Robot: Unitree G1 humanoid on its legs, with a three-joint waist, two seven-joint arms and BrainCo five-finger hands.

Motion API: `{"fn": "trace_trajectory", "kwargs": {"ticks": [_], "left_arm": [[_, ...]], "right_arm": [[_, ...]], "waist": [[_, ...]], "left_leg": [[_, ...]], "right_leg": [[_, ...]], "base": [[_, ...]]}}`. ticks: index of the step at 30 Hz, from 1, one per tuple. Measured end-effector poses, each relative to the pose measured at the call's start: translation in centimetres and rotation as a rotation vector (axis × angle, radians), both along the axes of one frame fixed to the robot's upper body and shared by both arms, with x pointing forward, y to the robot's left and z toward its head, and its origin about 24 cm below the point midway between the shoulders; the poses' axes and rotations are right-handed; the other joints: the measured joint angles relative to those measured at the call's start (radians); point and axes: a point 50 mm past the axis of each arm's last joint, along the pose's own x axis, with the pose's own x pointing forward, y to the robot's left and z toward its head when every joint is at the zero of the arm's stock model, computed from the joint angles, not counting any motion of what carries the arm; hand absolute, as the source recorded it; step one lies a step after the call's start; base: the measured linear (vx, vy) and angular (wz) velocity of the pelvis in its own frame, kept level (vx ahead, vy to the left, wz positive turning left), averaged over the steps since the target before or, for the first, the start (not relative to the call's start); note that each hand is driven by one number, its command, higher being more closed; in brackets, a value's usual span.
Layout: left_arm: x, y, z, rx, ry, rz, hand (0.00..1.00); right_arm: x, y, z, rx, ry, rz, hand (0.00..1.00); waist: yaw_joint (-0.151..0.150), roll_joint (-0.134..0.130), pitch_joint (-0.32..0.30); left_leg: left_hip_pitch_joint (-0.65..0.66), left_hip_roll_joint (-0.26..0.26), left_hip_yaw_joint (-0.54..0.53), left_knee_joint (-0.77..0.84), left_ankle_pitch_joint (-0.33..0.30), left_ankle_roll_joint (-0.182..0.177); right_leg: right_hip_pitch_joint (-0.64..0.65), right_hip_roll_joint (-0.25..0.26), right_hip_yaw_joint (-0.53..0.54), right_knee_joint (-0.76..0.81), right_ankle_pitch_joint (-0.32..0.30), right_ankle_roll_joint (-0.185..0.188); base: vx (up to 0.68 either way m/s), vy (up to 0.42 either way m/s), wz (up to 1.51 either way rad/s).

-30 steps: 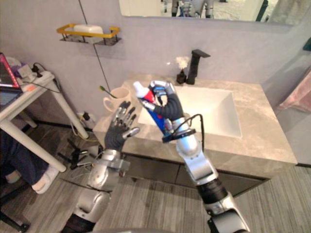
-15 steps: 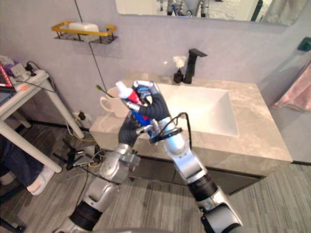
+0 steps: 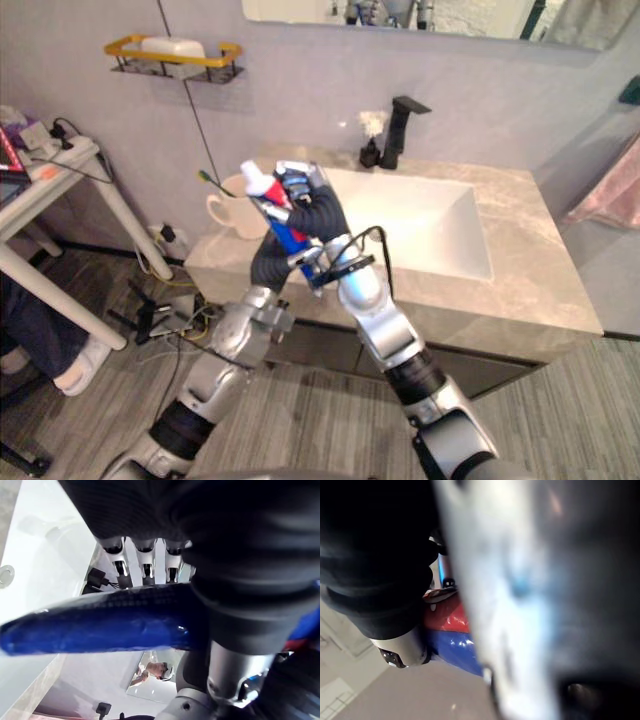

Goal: Organize washtable

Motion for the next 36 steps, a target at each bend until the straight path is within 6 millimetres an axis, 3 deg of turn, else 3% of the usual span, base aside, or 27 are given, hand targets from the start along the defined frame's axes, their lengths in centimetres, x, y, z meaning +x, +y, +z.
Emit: {"fn": "trace_trajectory", "kwargs": {"ticks": [14, 15, 31, 36], "left_arm": [[0.0, -0.1, 0.4, -0.013, -0.024, -0.002, 1.00], [0.0, -0.1, 0.5, -0.013, -0.026, -0.004, 1.00], [0.1, 0.0, 0.4, 0.015, -0.037, 0.010, 1.00], [0.2, 0.4, 0.6, 0.031, -0.053, 0.032, 1.00]], "right_arm": [[0.5, -0.4, -0.3, 0.019, 0.031, -0.014, 1.00], [0.5, -0.4, -0.3, 0.020, 0.031, -0.014, 0.00], [0.6, -0.9, -0.1, -0.010, 0.003, -0.053, 0.00], [0.5, -1.9, 0.3, -0.013, -0.029, -0.103, 0.00]], "waist": [[0.000, -0.003, 0.002], [0.000, -0.003, 0.002], [-0.004, -0.010, 0.009], [-0.007, -0.009, 0.009]], "left_leg": [[0.001, 0.000, 0.000, 0.000, 0.000, 0.000], [0.002, 0.000, 0.001, 0.000, 0.000, 0.000], [0.014, 0.001, 0.022, 0.000, -0.001, 0.000], [0.018, 0.002, 0.033, 0.000, -0.001, -0.001]], "right_leg": [[0.001, 0.000, 0.000, 0.001, 0.000, 0.000], [0.001, 0.000, 0.000, 0.001, 0.000, 0.000], [0.000, 0.001, 0.022, 0.005, 0.000, 0.000], [-0.002, 0.002, 0.043, 0.005, 0.002, 0.000]], "base": [[0.00, 0.000, 0.00], [0.00, 0.000, 0.00], [-0.01, -0.002, -0.03], [-0.03, -0.013, -0.06]]}}
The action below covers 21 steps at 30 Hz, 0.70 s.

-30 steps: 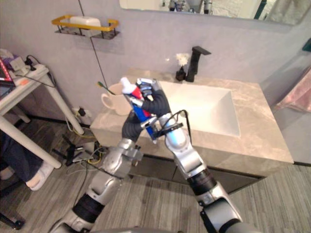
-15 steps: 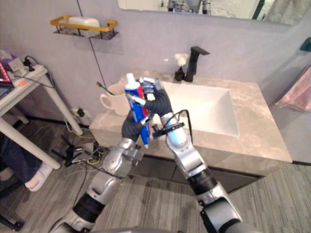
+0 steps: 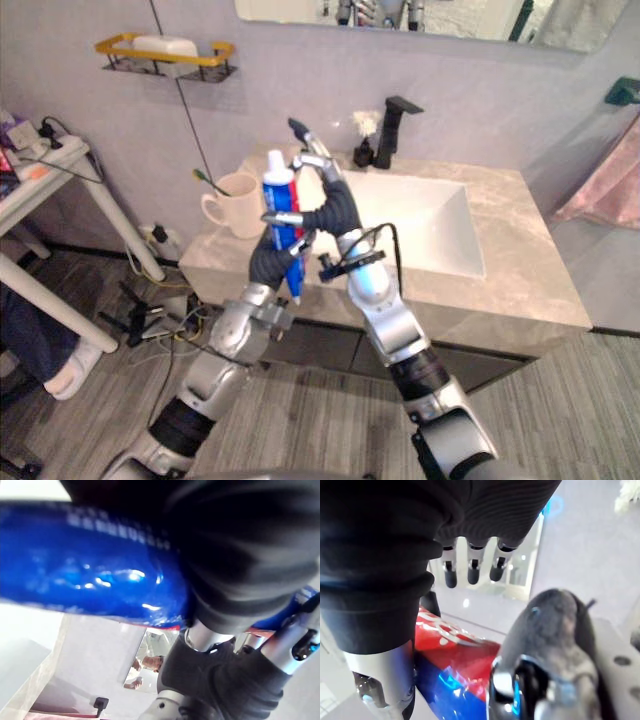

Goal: Organize washtable

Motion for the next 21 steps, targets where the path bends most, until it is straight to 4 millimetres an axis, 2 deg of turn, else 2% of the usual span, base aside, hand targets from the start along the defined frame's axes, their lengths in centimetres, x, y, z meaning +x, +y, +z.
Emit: {"fn": "trace_trajectory", "kwargs": {"ticks": [2, 4, 5, 7, 8, 10, 15, 17, 21], "left_arm": [[0.2, 0.5, 0.2, -0.001, -0.007, 0.024, 1.00], [0.6, 1.9, -0.1, -0.010, 0.013, 0.091, 1.00], [0.7, 3.1, -0.3, -0.009, 0.023, 0.140, 1.00], [0.8, 4.1, -0.5, -0.009, 0.034, 0.181, 1.00], [0.7, 4.7, -0.5, -0.011, 0.032, 0.202, 1.00], [0.5, 4.8, 0.1, -0.022, 0.008, 0.203, 1.00], [-0.2, 4.7, 2.2, -0.045, -0.084, 0.194, 1.00], [-0.4, 5.2, 2.4, -0.057, -0.099, 0.213, 1.00], [-0.6, 6.7, 2.0, -0.064, -0.084, 0.281, 1.00]], "right_arm": [[-0.5, -1.3, 0.7, 0.036, -0.039, -0.045, 0.00], [-1.4, -3.4, 2.6, 0.107, -0.130, -0.122, 0.00], [-1.9, -5.0, 3.7, 0.148, -0.193, -0.179, 0.00], [-2.9, -7.5, 4.3, 0.193, -0.249, -0.275, 0.00], [-3.4, -8.8, 4.1, 0.212, -0.261, -0.332, 0.00], [-4.0, -10.8, 3.3, 0.215, -0.243, -0.413, 0.00], [-5.1, -13.7, 2.1, 0.229, -0.212, -0.541, 0.00], [-5.6, -14.6, 1.1, 0.222, -0.173, -0.589, 0.00], [-7.6, -17.1, -2.4, 0.206, -0.036, -0.730, 0.00]], "waist": [[0.001, 0.000, 0.001], [-0.010, 0.003, 0.003], [-0.026, 0.003, 0.003], [-0.033, 0.004, 0.003], [-0.046, 0.004, 0.003], [-0.049, 0.004, 0.004], [-0.077, 0.012, 0.007], [-0.080, 0.013, 0.006], [-0.102, 0.017, 0.008]], "left_leg": [[0.000, 0.000, 0.011, 0.000, -0.001, 0.000], [0.000, 0.000, 0.022, 0.000, -0.003, 0.001], [0.001, 0.000, 0.029, 0.000, -0.004, 0.002], [0.006, 0.001, 0.043, 0.000, -0.008, 0.001], [0.009, 0.001, 0.045, 0.000, -0.011, 0.001], [0.015, 0.001, 0.059, 0.000, -0.016, -0.001], [0.019, 0.003, 0.083, 0.002, -0.026, -0.002], [0.020, 0.005, 0.094, 0.004, -0.032, -0.002], [0.019, 0.008, 0.100, 0.017, -0.046, -0.004]], "right_leg": [[-0.012, 0.000, 0.008, 0.002, 0.002, -0.001], [-0.013, 0.000, 0.014, 0.003, 0.005, -0.002], [-0.014, 0.000, 0.020, 0.003, 0.006, -0.002], [-0.016, 0.001, 0.033, 0.003, 0.008, -0.002], [-0.015, 0.001, 0.035, 0.003, 0.008, -0.001], [-0.018, 0.002, 0.050, 0.003, 0.008, -0.001], [-0.031, 0.007, 0.075, 0.002, 0.010, -0.001], [-0.031, 0.010, 0.089, 0.001, 0.011, 0.000], [-0.034, 0.013, 0.096, -0.001, 0.012, 0.000]], "base": [[-0.05, -0.008, -0.17], [-0.03, -0.005, -0.19], [-0.02, -0.003, -0.16], [-0.03, -0.003, -0.18], [-0.02, -0.005, -0.16], [-0.03, -0.004, -0.19], [-0.01, -0.010, -0.18], [0.02, -0.021, -0.17], [0.00, -0.025, -0.08]]}}
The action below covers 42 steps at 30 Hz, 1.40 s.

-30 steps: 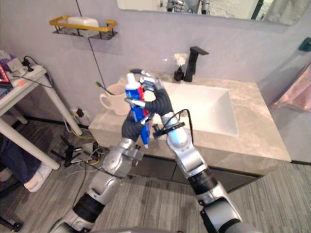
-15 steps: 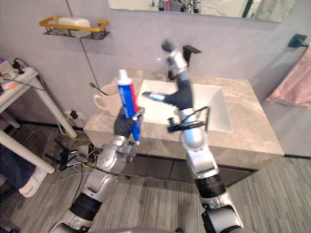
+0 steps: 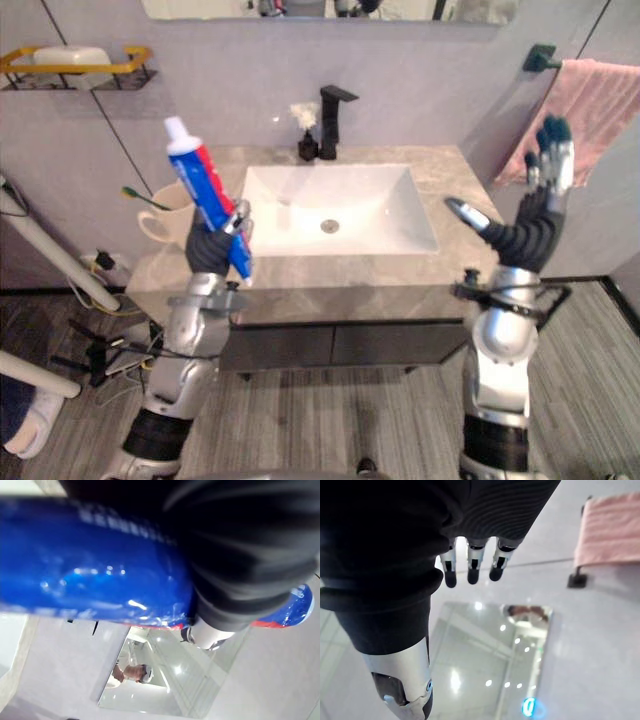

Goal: Organize washtable

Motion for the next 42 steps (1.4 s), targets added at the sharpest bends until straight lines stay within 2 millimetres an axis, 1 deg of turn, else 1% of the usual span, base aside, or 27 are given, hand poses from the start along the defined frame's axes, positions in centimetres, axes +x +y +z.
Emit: {"fn": "trace_trajectory", "kwargs": {"ticks": [2, 4, 6, 7, 8, 11, 13, 16, 19, 22, 24, 25, 27, 29, 31, 33, 35, 37, 38, 40, 42], "left_arm": [[-0.7, 0.9, -0.2, 0.011, 0.002, 0.042, 1.00], [-1.1, 1.4, -0.2, 0.021, -0.006, 0.065, 1.00], [-1.4, 1.9, 0.3, 0.038, -0.031, 0.090, 1.00], [-1.5, 1.9, 0.5, 0.039, -0.038, 0.093, 1.00], [-1.6, 2.1, 0.6, 0.049, -0.049, 0.104, 1.00], [-1.5, 3.0, 0.8, 0.084, -0.060, 0.154, 1.00], [-1.5, 3.8, 1.1, 0.094, -0.068, 0.196, 1.00], [-1.3, 4.7, 1.8, 0.114, -0.097, 0.245, 1.00], [-1.0, 5.6, 2.9, 0.130, -0.135, 0.311, 1.00], [-0.7, 6.0, 4.0, 0.162, -0.176, 0.353, 1.00], [-0.4, 6.6, 5.3, 0.203, -0.223, 0.421, 1.00], [-0.4, 6.9, 5.5, 0.211, -0.229, 0.439, 1.00], [0.2, 7.8, 6.2, 0.235, -0.245, 0.502, 1.00], [1.1, 8.6, 6.3, 0.251, -0.225, 0.544, 1.00], [1.7, 9.3, 6.2, 0.262, -0.204, 0.578, 1.00], [2.3, 10.0, 6.5, 0.272, -0.194, 0.611, 1.00], [2.8, 10.7, 7.0, 0.290, -0.195, 0.647, 1.00], [3.3, 11.6, 8.3, 0.322, -0.218, 0.703, 1.00], [3.4, 11.9, 8.6, 0.331, -0.226, 0.720, 1.00], [3.6, 12.5, 10.0, 0.346, -0.263, 0.769, 1.00], [3.7, 12.8, 10.8, 0.364, -0.281, 0.803, 1.00]], "right_arm": [[-1.6, -1.3, -2.9, 0.052, 0.117, -0.082, 0.00], [-2.4, -2.1, -5.3, 0.087, 0.228, -0.122, 0.00], [-3.7, -2.6, -9.1, 0.153, 0.412, -0.149, 0.00], [-4.1, -2.6, -10.0, 0.166, 0.451, -0.152, 0.00], [-4.8, -2.5, -11.4, 0.188, 0.524, -0.146, 0.00], [-6.4, -2.5, -14.1, 0.218, 0.671, -0.119, 0.00], [-7.2, -2.4, -15.8, 0.245, 0.752, -0.101, 0.00], [-7.9, -2.1, -17.5, 0.278, 0.838, -0.077, 0.00], [-8.4, -0.9, -19.2, 0.298, 0.920, -0.003, 0.00], [-8.6, -0.5, -20.0, 0.312, 0.956, 0.023, 0.00], [-8.6, -0.1, -20.9, 0.325, 0.994, 0.041, 0.00], [-8.7, 0.1, -21.1, 0.327, 1.000, 0.047, 0.00], [-8.9, 0.6, -21.8, 0.332, 1.036, 0.069, 0.00], [-9.2, 0.9, -22.6, 0.341, 1.078, 0.082, 0.00], [-9.6, 1.4, -23.4, 0.352, 1.114, 0.097, 0.00], [-9.9, 1.8, -24.0, 0.361, 1.144, 0.110, 0.00], [-10.0, 1.8, -24.1, 0.363, 1.152, 0.110, 0.00], [-10.0, 1.8, -24.2, 0.358, 1.157, 0.113, 0.00], [-10.0, 1.8, -24.3, 0.356, 1.163, 0.115, 0.00], [-9.8, 1.9, -24.6, 0.354, 1.177, 0.122, 0.00], [-9.7, 2.1, -24.6, 0.352, 1.177, 0.134, 0.00]], "waist": [[-0.003, 0.003, 0.001], [-0.009, 0.004, 0.001], [-0.019, 0.007, 0.000], [-0.025, 0.010, 0.001], [-0.032, 0.015, 0.001], [-0.052, 0.022, -0.002], [-0.056, 0.023, -0.002], [-0.056, 0.030, 0.000], [-0.056, 0.035, -0.001], [-0.054, 0.038, -0.001], [-0.053, 0.039, 0.000], [-0.053, 0.040, 0.000], [-0.053, 0.040, 0.001], [-0.049, 0.038, 0.002], [-0.048, 0.032, 0.006], [-0.048, 0.018, 0.016], [-0.048, 0.005, 0.021], [-0.048, -0.011, 0.031], [-0.048, -0.014, 0.032], [-0.048, -0.021, 0.037], [-0.048, -0.027, 0.045]], "left_leg": [[-0.003, 0.005, 0.022, 0.025, -0.023, -0.001], [-0.007, 0.006, 0.031, 0.040, -0.034, -0.002], [-0.020, 0.007, 0.049, 0.048, -0.042, -0.003], [-0.027, 0.007, 0.050, 0.053, -0.043, -0.001], [-0.036, 0.007, 0.052, 0.056, -0.044, 0.000], [-0.036, 0.008, 0.059, 0.061, -0.049, -0.001], [-0.038, 0.013, 0.068, 0.075, -0.060, -0.002], [-0.040, 0.013, 0.072, 0.082, -0.064, -0.001], [-0.042, 0.013, 0.072, 0.083, -0.064, -0.001], [-0.052, 0.013, 0.070, 0.086, -0.064, -0.001], [-0.070, 0.013, 0.067, 0.092, -0.063, -0.001], [-0.071, 0.014, 0.066, 0.092, -0.063, -0.001], [-0.075, 0.014, 0.064, 0.092, -0.063, -0.001], [-0.085, 0.014, 0.063, 0.095, -0.063, -0.001], [-0.100, 0.014, 0.061, 0.101, -0.063, -0.001], [-0.115, 0.015, 0.058, 0.109, -0.063, -0.001], [-0.127, 0.016, 0.058, 0.112, -0.063, -0.001], [-0.144, 0.018, 0.058, 0.119, -0.063, -0.001], [-0.149, 0.018, 0.059, 0.121, -0.063, -0.001], [-0.169, 0.020, 0.059, 0.127, -0.063, 0.000], [-0.174, 0.021, 0.059, 0.131, -0.065, 0.001]], "right_leg": [[-0.002, 0.002, 0.023, -0.001, 0.000, 0.000], [-0.003, 0.002, 0.030, -0.002, 0.000, 0.000], [-0.021, 0.002, 0.049, -0.002, 0.004, 0.003], [-0.026, 0.002, 0.050, -0.003, 0.006, 0.003], [-0.033, 0.001, 0.051, -0.006, 0.010, 0.004], [-0.033, 0.003, 0.060, -0.011, 0.012, 0.005], [-0.033, 0.005, 0.071, -0.011, 0.013, 0.004], [-0.033, 0.004, 0.074, -0.011, 0.013, 0.004], [-0.035, 0.003, 0.074, -0.011, 0.013, 0.004], [-0.044, 0.003, 0.073, -0.010, 0.013, 0.004], [-0.052, 0.003, 0.072, -0.010, 0.015, 0.001], [-0.052, 0.003, 0.071, -0.010, 0.015, 0.001], [-0.055, 0.003, 0.071, -0.010, 0.015, 0.001], [-0.069, 0.002, 0.071, -0.010, 0.015, 0.001], [-0.079, 0.000, 0.072, -0.010, 0.016, 0.000], [-0.087, 0.000, 0.072, -0.009, 0.017, -0.002], [-0.102, 0.001, 0.072, -0.008, 0.019, -0.005], [-0.113, 0.001, 0.075, -0.008, 0.025, -0.012], [-0.121, 0.002, 0.076, -0.008, 0.028, -0.016], [-0.137, 0.003, 0.080, -0.006, 0.034, -0.019], [-0.141, 0.003, 0.082, -0.005, 0.035, -0.019]], "base": [[-0.01, -0.016, -0.27], [-0.01, -0.010, -0.19], [-0.02, -0.010, -0.21], [-0.02, -0.014, -0.15], [-0.01, -0.015, -0.06], [-0.01, -0.025, -0.08], [-0.02, -0.028, -0.12], [-0.04, -0.025, -0.05], [-0.04, -0.029, 0.00], [-0.03, -0.034, 0.02], [-0.01, -0.042, 0.04], [0.00, -0.038, 0.04], [-0.02, -0.035, 0.03], [-0.05, -0.029, 0.03], [-0.04, -0.030, 0.03], [-0.03, -0.034, 0.03], [-0.02, -0.033, 0.00], [-0.01, -0.015, -0.02], [-0.03, -0.029, -0.05], [-0.04, -0.027, -0.05], [-0.05, -0.033, -0.03]]}}
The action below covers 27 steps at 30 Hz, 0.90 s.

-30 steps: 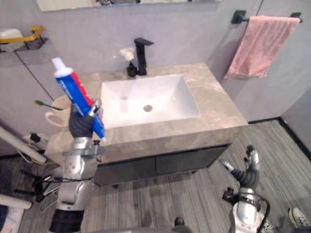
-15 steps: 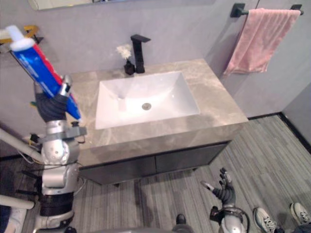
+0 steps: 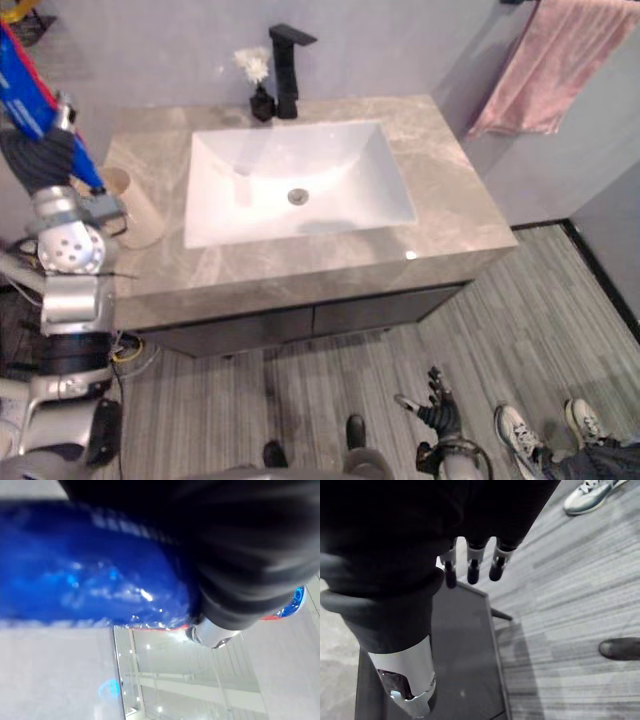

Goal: Organize washtable

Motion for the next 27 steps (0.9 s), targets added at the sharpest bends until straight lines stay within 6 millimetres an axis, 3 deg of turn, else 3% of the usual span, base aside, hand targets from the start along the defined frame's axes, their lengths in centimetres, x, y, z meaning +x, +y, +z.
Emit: {"fn": "trace_trajectory", "kwargs": {"ticks": [3, 14, 21, 27], "left_arm": [[0.0, 0.6, 0.6, 0.004, -0.022, 0.051, 1.00], [-0.4, 2.6, 1.7, -0.023, -0.059, 0.148, 1.00], [-0.2, 2.4, 2.8, -0.029, -0.096, 0.140, 1.00], [0.2, 2.7, 2.3, -0.038, -0.066, 0.150, 1.00]], "right_arm": [[0.2, 0.3, -0.2, 0.005, 0.004, 0.012, 0.00], [0.2, 0.8, -0.4, 0.016, 0.013, 0.026, 0.00], [0.3, 0.8, -0.3, 0.013, -0.003, 0.024, 0.00], [0.2, 0.7, -0.4, 0.003, 0.000, 0.009, 0.00]], "waist": [[0.004, -0.002, 0.002], [0.007, -0.013, 0.020], [0.007, -0.013, 0.020], [0.007, -0.014, 0.030]], "left_leg": [[-0.029, 0.012, 0.004, 0.025, -0.008, 0.004], [-0.066, 0.027, 0.011, 0.076, -0.024, -0.001], [-0.077, 0.033, 0.004, 0.093, -0.025, -0.003], [-0.088, 0.036, 0.004, 0.106, -0.026, -0.003]], "right_leg": [[-0.028, 0.003, 0.012, 0.009, 0.011, -0.015], [-0.049, 0.007, 0.027, 0.008, 0.017, -0.014], [-0.049, 0.011, 0.022, 0.008, 0.025, -0.020], [-0.053, 0.015, 0.023, 0.008, 0.029, -0.021]], "base": [[-0.05, -0.026, -0.10], [-0.05, -0.019, -0.04], [-0.04, -0.008, 0.02], [-0.05, -0.002, 0.00]]}}
